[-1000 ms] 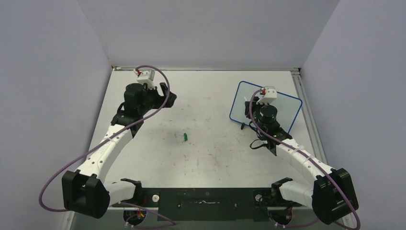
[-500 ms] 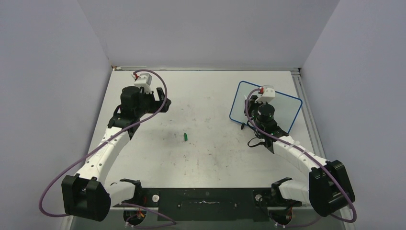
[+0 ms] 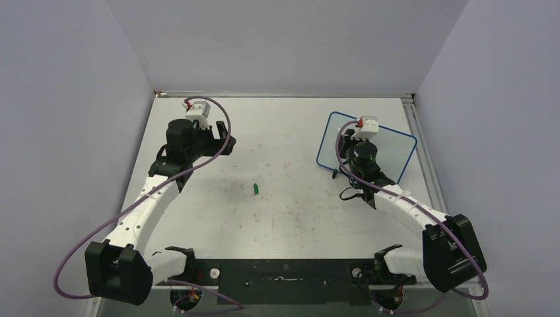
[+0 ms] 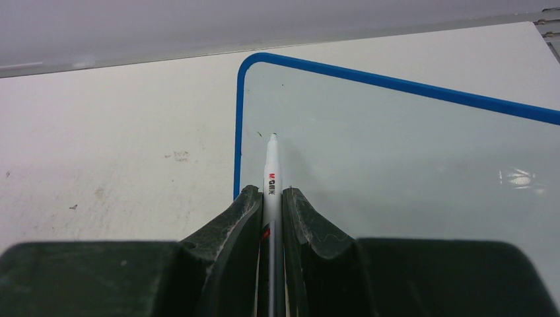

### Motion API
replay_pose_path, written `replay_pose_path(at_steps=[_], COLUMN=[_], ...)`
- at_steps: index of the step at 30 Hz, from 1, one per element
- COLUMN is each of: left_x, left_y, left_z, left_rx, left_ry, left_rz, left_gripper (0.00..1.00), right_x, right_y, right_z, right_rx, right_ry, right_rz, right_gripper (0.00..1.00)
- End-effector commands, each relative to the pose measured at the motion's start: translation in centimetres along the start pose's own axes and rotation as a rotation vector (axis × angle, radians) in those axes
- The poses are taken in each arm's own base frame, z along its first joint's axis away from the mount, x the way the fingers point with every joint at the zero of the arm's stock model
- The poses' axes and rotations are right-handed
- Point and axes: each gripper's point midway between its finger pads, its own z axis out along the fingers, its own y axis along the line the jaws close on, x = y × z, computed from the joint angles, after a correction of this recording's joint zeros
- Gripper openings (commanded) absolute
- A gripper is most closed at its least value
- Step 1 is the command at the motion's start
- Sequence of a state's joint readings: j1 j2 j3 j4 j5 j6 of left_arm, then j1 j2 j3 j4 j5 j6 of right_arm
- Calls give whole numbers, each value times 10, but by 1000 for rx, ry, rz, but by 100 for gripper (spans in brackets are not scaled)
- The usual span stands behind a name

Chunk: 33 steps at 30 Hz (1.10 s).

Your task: Write a sentence on the whiteboard

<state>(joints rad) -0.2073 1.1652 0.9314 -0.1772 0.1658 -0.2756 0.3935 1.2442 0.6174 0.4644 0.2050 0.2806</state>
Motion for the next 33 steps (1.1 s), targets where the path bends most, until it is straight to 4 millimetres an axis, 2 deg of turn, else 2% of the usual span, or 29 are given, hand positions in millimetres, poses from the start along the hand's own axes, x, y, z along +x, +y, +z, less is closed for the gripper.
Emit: replay_pose_path(at_steps=[1,33], left_x=[-13,-19], left_y=[-6,-10], left_z=[-8,-16], left_rx=[28,44], left_ry=[-45,-69], left_rz=[22,30], left_gripper=[81,81], right_x=[-34,1], right_y=[7,-6], right_z=[8,9], right_rx=[0,42], right_ry=[-102,-20], right_rz=[18,-35], right_gripper=[5,5])
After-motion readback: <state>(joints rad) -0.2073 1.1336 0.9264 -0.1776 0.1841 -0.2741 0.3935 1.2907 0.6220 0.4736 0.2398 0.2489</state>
